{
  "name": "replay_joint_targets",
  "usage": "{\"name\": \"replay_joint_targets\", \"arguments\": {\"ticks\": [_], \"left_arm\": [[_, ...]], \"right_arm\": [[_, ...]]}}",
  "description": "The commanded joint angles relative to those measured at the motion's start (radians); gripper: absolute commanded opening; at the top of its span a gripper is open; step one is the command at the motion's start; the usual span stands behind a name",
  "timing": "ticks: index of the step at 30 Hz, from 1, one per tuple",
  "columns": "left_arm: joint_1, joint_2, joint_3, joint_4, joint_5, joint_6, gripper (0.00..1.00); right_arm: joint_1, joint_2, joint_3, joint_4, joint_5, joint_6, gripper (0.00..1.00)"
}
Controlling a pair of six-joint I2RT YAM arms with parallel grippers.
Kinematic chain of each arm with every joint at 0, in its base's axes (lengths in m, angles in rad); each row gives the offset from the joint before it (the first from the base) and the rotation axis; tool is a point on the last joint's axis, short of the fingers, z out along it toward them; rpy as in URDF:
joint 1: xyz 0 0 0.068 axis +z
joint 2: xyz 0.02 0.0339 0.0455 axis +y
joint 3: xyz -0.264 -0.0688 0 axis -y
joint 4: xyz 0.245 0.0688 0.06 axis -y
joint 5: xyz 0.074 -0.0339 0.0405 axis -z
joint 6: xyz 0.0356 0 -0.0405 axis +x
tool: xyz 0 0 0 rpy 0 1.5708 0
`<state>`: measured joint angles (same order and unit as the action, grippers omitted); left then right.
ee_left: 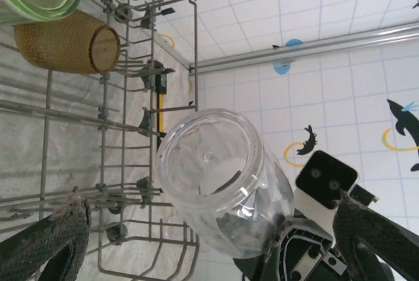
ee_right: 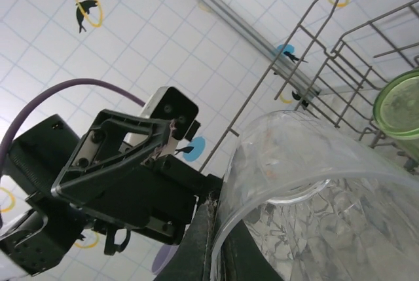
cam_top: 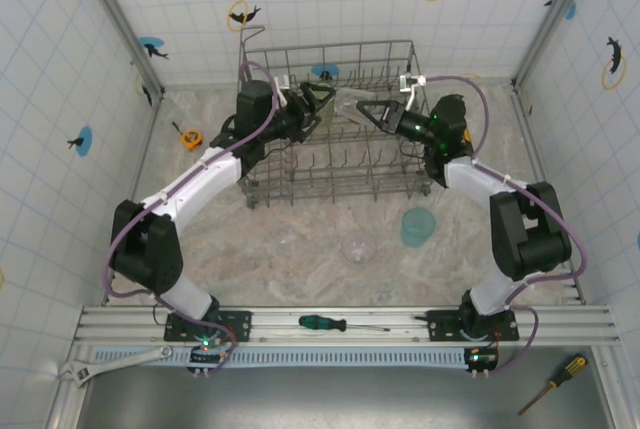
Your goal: Load the cups into the dish rack
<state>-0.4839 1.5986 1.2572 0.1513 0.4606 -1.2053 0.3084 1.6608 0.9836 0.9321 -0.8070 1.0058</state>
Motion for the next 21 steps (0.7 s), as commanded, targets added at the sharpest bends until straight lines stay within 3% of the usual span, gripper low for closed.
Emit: {"name": "replay_joint_targets", "arguments": {"ticks": [1, 9, 21], "left_arm": [[-0.007, 0.015, -0.01, 0.073, 0.022, -0.034, 0.97], [-0.009, 0.047, -0.025, 0.149, 0.045, -0.09, 0.97], [-0.034, 0.09, -0.019, 0.231, 0.07, -0.149, 0.92]], "right_arm": [[0.004, 0.029, -0.024, 0.174, -0.023, 0.092, 0.0], [0.003, 0.047, -0.057, 0.306, -0.018, 0.174, 0.0], [0.027, 0.064, -0.046, 0.319, -0.008, 0.191, 0.0]]}}
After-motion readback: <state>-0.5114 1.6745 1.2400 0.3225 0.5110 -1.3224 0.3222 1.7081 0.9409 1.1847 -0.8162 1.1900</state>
